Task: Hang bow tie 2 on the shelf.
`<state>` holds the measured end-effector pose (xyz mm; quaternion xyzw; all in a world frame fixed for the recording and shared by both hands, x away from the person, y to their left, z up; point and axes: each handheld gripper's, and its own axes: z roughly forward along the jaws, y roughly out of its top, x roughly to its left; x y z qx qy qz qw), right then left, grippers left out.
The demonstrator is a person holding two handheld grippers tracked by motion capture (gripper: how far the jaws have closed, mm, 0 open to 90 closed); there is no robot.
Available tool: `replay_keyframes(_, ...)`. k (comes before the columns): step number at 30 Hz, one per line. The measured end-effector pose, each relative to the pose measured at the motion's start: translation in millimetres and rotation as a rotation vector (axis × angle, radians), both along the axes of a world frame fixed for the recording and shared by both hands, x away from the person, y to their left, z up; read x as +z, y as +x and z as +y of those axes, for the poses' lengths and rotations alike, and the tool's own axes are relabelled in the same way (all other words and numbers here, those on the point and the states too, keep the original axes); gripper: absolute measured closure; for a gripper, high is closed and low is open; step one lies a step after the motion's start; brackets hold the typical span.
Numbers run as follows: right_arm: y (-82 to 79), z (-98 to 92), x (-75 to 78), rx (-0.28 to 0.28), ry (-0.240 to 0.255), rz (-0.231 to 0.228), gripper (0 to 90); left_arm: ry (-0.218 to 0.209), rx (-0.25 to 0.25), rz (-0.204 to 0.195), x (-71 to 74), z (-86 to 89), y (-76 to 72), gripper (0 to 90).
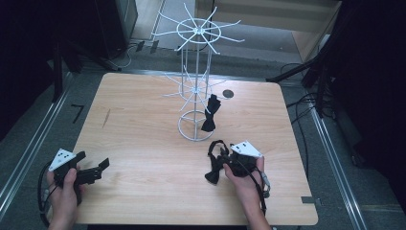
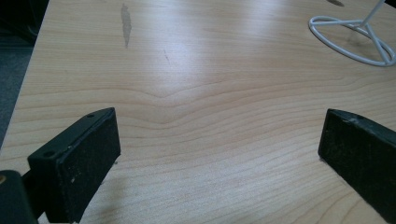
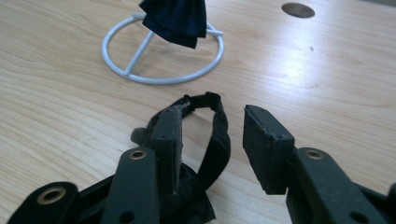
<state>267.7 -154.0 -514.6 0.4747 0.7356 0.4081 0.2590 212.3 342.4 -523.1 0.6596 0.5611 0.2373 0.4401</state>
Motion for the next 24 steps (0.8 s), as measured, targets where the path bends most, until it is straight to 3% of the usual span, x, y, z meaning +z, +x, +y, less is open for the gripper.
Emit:
replay_keyframes(2,-1.3,2.0,0.9,0.025,0.015,-0.009,58.6,0.000,0.000,0.001,0.0,0.0,0.0,0.0)
replay_keyframes(6,-2.6,9.2,0.4,0.086,0.035,0.019,60.7,0.000,0.000,0.001,0.0,0.0,0.1,0.0)
replay_keyframes(9,0.5,18.5,-9.8,0.144,0.021,0.096,62.4,0.001,0.001,0.000,0.0,-0.2,-0.1,0.0)
replay_keyframes(14,4.0,23.4,-18.7,0.156,0.022,0.143,63.1,-0.001,-0.001,0.000,-0.1,0.1,0.1,0.0)
replay_keyframes(20,5.4,28.7,-24.9,0.170,-0.013,0.160,67.5,-0.001,-0.001,0.000,0.0,0.0,0.0,0.0)
replay_keyframes(24,4.8,31.8,-26.6,0.178,-0.026,0.154,78.3,-0.002,-0.001,0.000,-0.1,0.1,0.1,0.0)
